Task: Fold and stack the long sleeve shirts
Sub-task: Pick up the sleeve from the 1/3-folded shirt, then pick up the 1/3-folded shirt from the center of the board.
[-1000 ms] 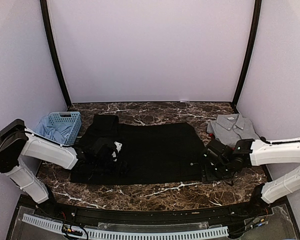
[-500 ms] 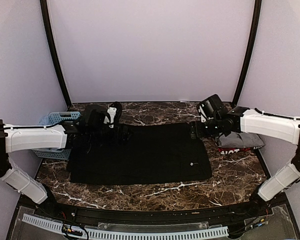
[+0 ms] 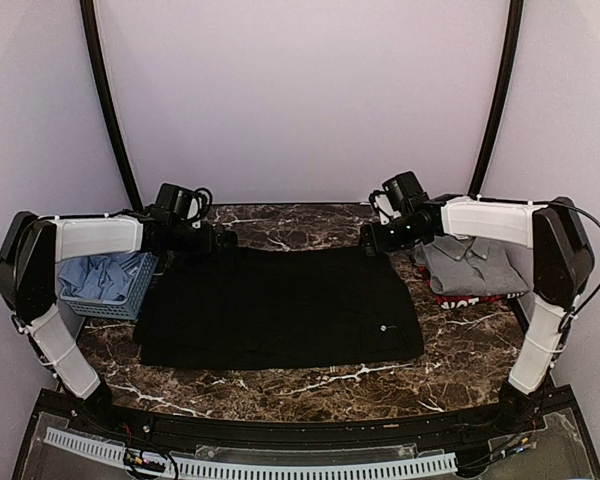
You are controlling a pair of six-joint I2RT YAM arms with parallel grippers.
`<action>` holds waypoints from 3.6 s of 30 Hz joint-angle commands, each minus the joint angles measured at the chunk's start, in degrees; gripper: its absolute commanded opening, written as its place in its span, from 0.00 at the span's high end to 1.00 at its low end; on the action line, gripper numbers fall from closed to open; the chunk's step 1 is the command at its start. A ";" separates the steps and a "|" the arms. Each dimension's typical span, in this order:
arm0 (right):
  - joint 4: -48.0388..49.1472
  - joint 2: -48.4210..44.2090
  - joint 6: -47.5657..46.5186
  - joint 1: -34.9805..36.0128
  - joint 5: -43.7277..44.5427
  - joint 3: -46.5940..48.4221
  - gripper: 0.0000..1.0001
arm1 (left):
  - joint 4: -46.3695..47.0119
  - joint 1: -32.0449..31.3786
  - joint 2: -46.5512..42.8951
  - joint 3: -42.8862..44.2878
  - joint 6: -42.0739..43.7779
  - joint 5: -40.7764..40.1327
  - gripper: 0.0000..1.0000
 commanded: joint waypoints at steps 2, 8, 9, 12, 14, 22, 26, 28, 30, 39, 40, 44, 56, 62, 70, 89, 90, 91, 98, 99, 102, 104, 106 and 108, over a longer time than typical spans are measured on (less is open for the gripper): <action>2.40 1.90 -1.56 -0.48 -4.62 1.46 0.22 | -2.93 4.21 5.91 4.60 -1.30 -2.13 0.13; 2.76 3.40 -1.72 -0.56 -5.92 1.03 0.22 | -3.44 6.83 9.86 8.21 -0.33 -5.14 0.14; 2.68 3.68 -1.74 -0.57 -5.93 1.10 0.22 | -3.31 7.14 10.62 8.44 -0.26 -4.99 0.14; 2.39 4.61 -1.83 -0.66 -6.07 1.34 0.22 | -3.28 9.09 12.32 10.05 -0.09 -3.93 0.14; 2.28 5.13 -1.92 -0.75 -6.26 1.46 0.22 | -3.30 10.15 13.84 11.21 -0.07 -2.66 0.14; 1.72 6.63 -1.92 -1.35 -6.24 1.41 0.23 | -2.68 12.17 19.84 14.36 0.84 4.08 0.32; 1.79 6.71 -1.66 -1.46 -6.30 1.10 0.24 | -0.60 12.85 20.60 14.34 0.65 8.40 0.57; 2.02 6.66 -1.58 -1.52 -6.01 0.74 0.24 | 0.16 13.16 20.72 14.30 0.23 11.24 0.76; 1.92 6.63 -1.64 -1.63 -5.57 0.60 0.25 | 0.18 13.40 20.46 14.34 -0.13 12.42 0.93; 2.60 5.16 -2.80 -4.09 -3.13 0.89 0.24 | -4.03 13.43 6.73 10.49 -1.90 21.95 1.00; 2.70 5.13 -3.09 -4.29 -2.89 1.28 0.24 | -3.68 13.36 5.14 8.58 -2.65 24.05 1.00; 2.93 6.03 -4.62 -5.13 -0.25 3.94 0.23 | -3.75 13.19 -4.88 3.71 -4.55 28.16 1.00; 3.23 14.00 -22.00 -8.31 -6.65 11.94 0.23 | -15.69 12.90 -29.93 0.30 -4.71 35.49 1.00; 2.02 15.88 -29.44 -8.32 -8.73 12.21 0.22 | -21.83 12.90 -37.67 2.57 -5.08 38.61 1.00; -0.86 17.83 -32.76 -8.45 -10.93 13.56 0.22 | -26.91 12.90 -41.70 7.49 -4.13 43.64 1.00; -6.00 19.00 -35.91 -8.53 -11.47 16.69 0.23 | -34.85 12.90 -43.43 16.57 -1.10 46.08 1.00; -6.12 18.97 -36.04 -8.54 -11.19 16.87 0.23 | -35.29 12.90 -43.29 16.66 -0.97 46.24 1.00; -6.20 18.86 -36.21 -8.57 -10.90 17.05 0.23 | -35.77 12.90 -43.21 16.93 -0.89 46.29 1.00; -7.73 19.48 -37.44 -8.84 -9.86 20.22 0.23 | -39.86 12.90 -42.36 20.92 1.41 46.95 1.00; -8.18 19.75 -37.57 -8.84 -9.95 21.02 0.23 | -40.30 12.86 -42.35 21.91 1.72 47.46 1.00; -9.52 20.71 -38.06 -8.84 -10.18 22.90 0.23 | -39.87 12.88 -42.50 23.19 1.48 49.22 1.00; -10.07 20.94 -38.32 -8.84 -10.43 23.69 0.23 | -38.92 12.90 -42.55 23.66 0.95 51.07 1.00; -10.56 21.08 -38.58 -8.84 -10.97 24.17 0.23 | -37.69 12.85 -42.64 23.96 0.38 53.41 1.00; -11.29 21.02 -38.87 -8.80 -11.51 24.66 0.23 | -36.24 12.89 -42.68 24.13 -0.14 54.90 1.00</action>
